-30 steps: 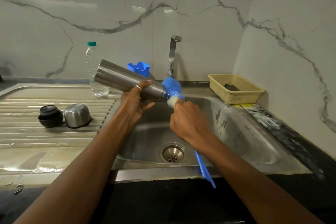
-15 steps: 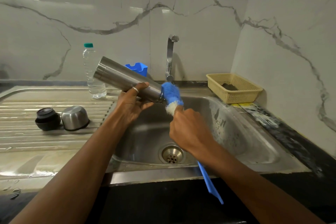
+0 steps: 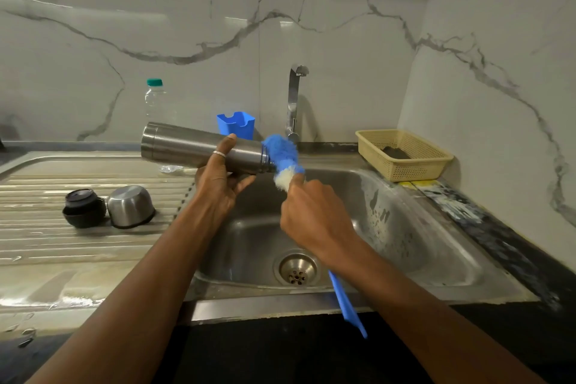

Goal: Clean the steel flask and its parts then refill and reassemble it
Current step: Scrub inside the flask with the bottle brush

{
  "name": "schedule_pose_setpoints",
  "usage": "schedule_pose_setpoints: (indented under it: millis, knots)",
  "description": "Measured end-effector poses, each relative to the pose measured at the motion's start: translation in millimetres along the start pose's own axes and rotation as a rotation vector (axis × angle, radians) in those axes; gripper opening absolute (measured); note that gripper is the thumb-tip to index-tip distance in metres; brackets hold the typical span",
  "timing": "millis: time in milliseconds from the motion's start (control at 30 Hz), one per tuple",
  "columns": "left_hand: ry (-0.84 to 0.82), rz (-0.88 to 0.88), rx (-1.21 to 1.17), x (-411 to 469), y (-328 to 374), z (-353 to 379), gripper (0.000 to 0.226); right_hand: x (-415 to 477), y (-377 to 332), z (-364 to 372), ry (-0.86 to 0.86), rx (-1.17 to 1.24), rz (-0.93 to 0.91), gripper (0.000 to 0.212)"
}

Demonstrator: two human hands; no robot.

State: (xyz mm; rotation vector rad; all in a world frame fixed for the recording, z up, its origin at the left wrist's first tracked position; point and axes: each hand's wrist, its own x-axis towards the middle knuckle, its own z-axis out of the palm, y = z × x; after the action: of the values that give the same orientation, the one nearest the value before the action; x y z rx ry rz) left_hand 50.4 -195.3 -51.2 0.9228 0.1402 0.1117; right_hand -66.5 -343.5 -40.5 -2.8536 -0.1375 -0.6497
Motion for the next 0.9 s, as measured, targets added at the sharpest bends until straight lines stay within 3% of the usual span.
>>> schedule_pose_setpoints:
  millis: [167,333,467,667,900]
  knots:
    - [-0.050,0.019,0.056,-6.2,-7.5,8.1,0.061,-5.4,5.5,0.9,-0.026,0.009,0.032,0.033]
    - [-0.092,-0.015,0.032,-7.6,-6.4,2.2,0.082,-8.9,11.4,1.0,-0.015,0.021,0.031,0.036]
    - [-0.095,0.013,0.117,-13.4,-6.4,6.0,0.068,1.0,6.7,-3.4,-0.058,0.058,0.050,0.027]
    - [-0.036,-0.020,0.038,-6.3,-2.8,-1.0,0.071,-20.1,4.0,-2.2,-0.066,0.062,0.026,0.034]
    - [-0.129,-0.037,0.053,-4.9,-3.1,2.3,0.079,-8.9,7.9,-0.6,-0.063,0.084,0.053,0.028]
